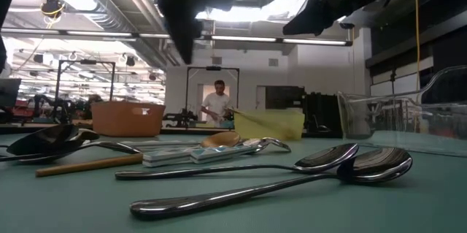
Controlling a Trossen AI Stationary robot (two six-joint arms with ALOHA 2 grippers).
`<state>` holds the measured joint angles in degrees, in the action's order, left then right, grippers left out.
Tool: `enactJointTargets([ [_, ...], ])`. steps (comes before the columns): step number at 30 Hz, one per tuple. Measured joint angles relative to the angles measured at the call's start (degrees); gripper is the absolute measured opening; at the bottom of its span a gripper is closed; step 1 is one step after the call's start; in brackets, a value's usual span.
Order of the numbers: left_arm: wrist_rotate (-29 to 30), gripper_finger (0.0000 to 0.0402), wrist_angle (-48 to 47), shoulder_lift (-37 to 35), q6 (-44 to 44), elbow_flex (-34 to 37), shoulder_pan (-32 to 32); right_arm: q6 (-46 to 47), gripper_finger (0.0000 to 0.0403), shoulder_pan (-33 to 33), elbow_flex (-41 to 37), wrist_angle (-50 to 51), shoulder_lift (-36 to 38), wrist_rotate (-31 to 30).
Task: Sort silverware by color (type)
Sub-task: Put the black spoon into the orange bin
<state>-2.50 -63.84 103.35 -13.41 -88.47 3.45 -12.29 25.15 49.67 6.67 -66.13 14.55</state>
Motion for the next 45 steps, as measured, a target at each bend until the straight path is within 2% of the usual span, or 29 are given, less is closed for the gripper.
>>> enactJointTargets([
  [6, 1.2, 0.009, -8.2, 0.0, 0.0, 0.0, 4.9, 0.0, 0.0097, 0.0, 0.0, 0.0, 0.0, 0.0],
  [13, 1.9, 0.009, -10.7, 0.0, -0.1, 0.4, 10.5, 0.0, 0.0097, 0.0, 0.0, 0.0, 0.0, 0.0],
  [22, 0.7, 0.009, -10.5, 0.1, -3.2, 8.1, 16.1, 0.0, 0.0097, 0.0, 0.0, 0.0, 0.0, 0.0],
  [31, -4.6, 0.009, -4.6, 0.1, -4.3, 15.9, 19.7, 0.0, 0.0097, 0.0, 0.0, 0.0, 0.0, 0.0],
  [45, -4.6, 0.009, 5.0, 0.1, -4.2, 25.4, 20.4, 0.0, 0.0097, 0.0, 0.0, 0.0, 0.0, 0.0],
])
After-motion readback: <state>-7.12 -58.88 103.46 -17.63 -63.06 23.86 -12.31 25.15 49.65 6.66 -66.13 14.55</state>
